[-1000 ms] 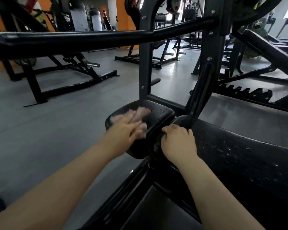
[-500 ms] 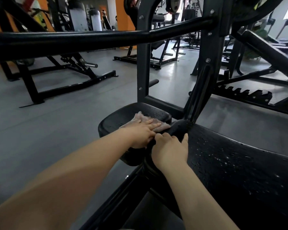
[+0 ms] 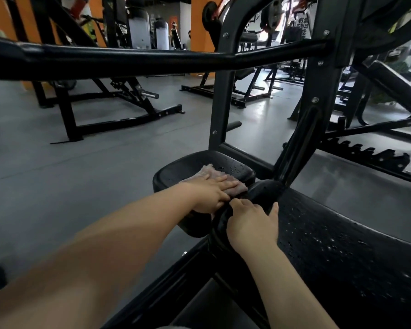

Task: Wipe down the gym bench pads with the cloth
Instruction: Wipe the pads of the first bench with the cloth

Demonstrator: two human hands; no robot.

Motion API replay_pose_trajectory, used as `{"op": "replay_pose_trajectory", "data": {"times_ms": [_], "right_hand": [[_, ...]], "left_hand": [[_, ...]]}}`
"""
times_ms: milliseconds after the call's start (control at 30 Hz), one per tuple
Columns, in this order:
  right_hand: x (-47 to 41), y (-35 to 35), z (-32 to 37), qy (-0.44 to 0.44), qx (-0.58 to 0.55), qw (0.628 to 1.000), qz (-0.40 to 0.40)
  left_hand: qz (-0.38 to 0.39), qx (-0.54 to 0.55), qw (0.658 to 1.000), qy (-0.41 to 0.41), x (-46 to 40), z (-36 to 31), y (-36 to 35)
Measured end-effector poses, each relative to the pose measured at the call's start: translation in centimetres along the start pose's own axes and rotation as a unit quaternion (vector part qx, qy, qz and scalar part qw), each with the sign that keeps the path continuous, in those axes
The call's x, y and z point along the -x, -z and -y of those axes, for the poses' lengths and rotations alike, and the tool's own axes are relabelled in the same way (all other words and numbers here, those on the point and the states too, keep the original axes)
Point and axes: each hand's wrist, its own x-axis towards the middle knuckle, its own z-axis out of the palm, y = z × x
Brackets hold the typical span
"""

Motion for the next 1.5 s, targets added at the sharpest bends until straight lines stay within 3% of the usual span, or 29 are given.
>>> {"op": "replay_pose_trajectory", "data": {"times_ms": [133,333,467,567,700,833,933,1067,1200,1367,1500], "right_hand": [[-0.2,0.2,0.1,-0.011,0.001,1.000,-0.008],[-1.6,0.0,0.2,-0.053,-0.098,0.990,-0.083],[-3.4,-0.8,1.2,-0.005,-0.187,0.973,-0.134],[-4.4,-1.4,2.5,0.029,-0.220,0.967,-0.122],[-4.8,-1.8,4.0,0.061,-0.179,0.978,-0.088],[-4.3,-2.0,4.9,0.095,-0.155,0.981,-0.065],[-4.0,-2.2,5.1,0.106,-0.174,0.977,-0.059],[-4.1,-2.4,5.1,0.127,-0.163,0.976,-0.074],[-4.1,-2.7,4.8,0.126,-0.186,0.970,-0.088],[-3.8,-2.7,5.1,0.162,-0.196,0.963,-0.087],[-3.7,-2.9,5.8,0.202,-0.086,0.974,-0.057]], "left_hand": [[-0.027,0.038,0.999,0.012,-0.5,-0.4,-1.1],[-0.170,0.095,0.980,0.041,2.3,-1.2,-4.0],[-0.234,0.055,0.970,0.026,4.4,-1.0,-5.7],[-0.278,0.020,0.960,0.007,5.6,-0.9,-7.1],[-0.303,-0.014,0.953,-0.002,7.2,-0.4,-9.0],[-0.329,0.047,0.943,-0.027,8.5,0.6,-10.0],[-0.402,0.218,0.889,0.009,9.3,0.0,-10.3],[-0.514,0.417,0.697,0.276,7.0,-4.8,-9.6],[-0.383,0.622,0.584,0.354,4.8,-7.5,-6.4],[-0.341,0.626,0.570,0.409,3.5,-4.0,-5.9],[-0.342,0.636,0.573,0.388,4.2,-1.5,-7.4]]}}
